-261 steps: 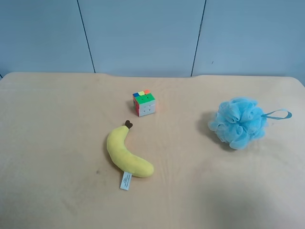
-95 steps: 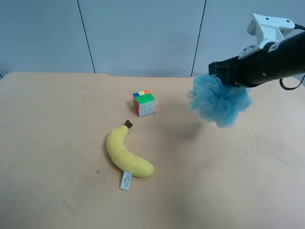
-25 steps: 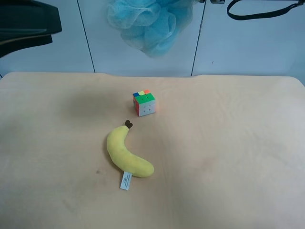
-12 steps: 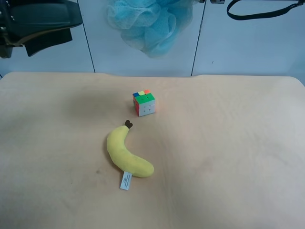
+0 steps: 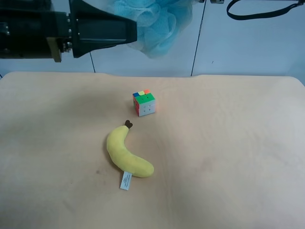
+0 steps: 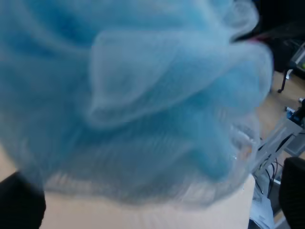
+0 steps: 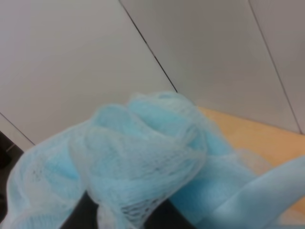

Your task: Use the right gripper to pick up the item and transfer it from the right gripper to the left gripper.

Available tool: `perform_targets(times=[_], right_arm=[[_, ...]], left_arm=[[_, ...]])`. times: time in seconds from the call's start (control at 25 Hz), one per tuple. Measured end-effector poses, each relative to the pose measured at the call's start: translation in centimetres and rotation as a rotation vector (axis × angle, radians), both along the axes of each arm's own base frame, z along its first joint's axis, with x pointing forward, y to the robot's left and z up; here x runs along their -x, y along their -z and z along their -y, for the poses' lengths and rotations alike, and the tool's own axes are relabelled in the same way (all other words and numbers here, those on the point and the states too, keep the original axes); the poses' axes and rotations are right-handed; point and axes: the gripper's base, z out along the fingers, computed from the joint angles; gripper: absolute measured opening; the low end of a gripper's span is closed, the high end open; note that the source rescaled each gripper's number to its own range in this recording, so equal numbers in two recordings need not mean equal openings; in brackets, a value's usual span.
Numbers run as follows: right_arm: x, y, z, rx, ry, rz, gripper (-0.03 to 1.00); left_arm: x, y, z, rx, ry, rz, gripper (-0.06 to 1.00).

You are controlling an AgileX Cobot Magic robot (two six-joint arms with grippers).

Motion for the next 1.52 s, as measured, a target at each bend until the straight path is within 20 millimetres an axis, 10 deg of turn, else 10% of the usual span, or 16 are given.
perform_targets(times=[0.88,1.52], right_arm=[[0.0,-0.1,0.0,-0.011,0.001,-0.002,0.00],[0.0,-0.2,0.0,-0.015,0.002,-0.003,0.00]], left_arm=[[-2.0,-1.5,3.6,-0.048,-0.038,0.050,0.95],[-2.4,-1.4,3.3,-0.071,-0.085,0.053,0.04]])
